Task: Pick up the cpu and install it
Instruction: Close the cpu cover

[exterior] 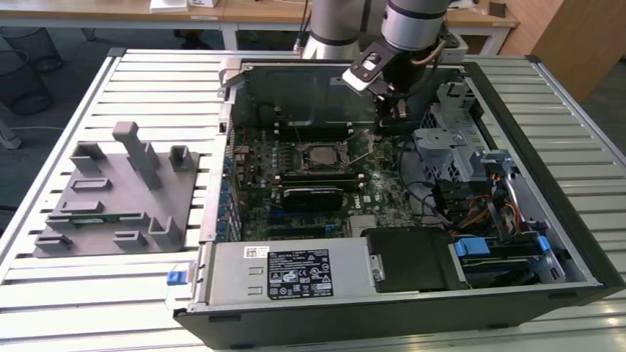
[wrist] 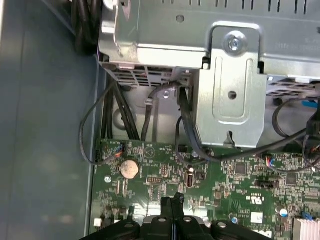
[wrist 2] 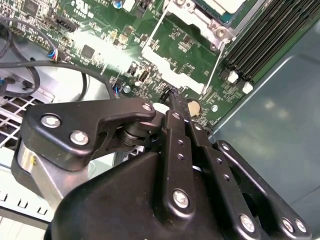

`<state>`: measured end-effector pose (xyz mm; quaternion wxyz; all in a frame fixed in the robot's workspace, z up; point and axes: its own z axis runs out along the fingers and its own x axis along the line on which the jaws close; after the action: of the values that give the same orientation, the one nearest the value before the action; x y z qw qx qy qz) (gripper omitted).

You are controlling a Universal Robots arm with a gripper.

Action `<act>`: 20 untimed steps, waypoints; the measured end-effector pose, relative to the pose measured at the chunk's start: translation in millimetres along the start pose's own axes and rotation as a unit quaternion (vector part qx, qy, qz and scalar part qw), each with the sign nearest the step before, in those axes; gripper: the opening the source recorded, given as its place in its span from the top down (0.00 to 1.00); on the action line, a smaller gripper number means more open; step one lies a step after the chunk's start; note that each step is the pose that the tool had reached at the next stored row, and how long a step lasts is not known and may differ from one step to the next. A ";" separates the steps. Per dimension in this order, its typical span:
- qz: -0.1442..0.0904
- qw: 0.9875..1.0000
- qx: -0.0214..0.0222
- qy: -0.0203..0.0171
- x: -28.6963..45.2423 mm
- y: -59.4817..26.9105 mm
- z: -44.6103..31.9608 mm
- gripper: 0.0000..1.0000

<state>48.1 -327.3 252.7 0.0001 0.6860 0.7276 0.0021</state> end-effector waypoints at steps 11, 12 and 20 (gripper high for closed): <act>0.000 1.000 0.000 0.000 0.6 1.8 12.0 0.89; 0.000 1.000 0.000 0.000 0.6 1.3 12.7 0.89; 0.000 1.000 0.000 0.000 1.2 -9.8 15.0 0.89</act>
<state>38.2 -326.6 237.6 0.0002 0.6861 0.7275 0.0021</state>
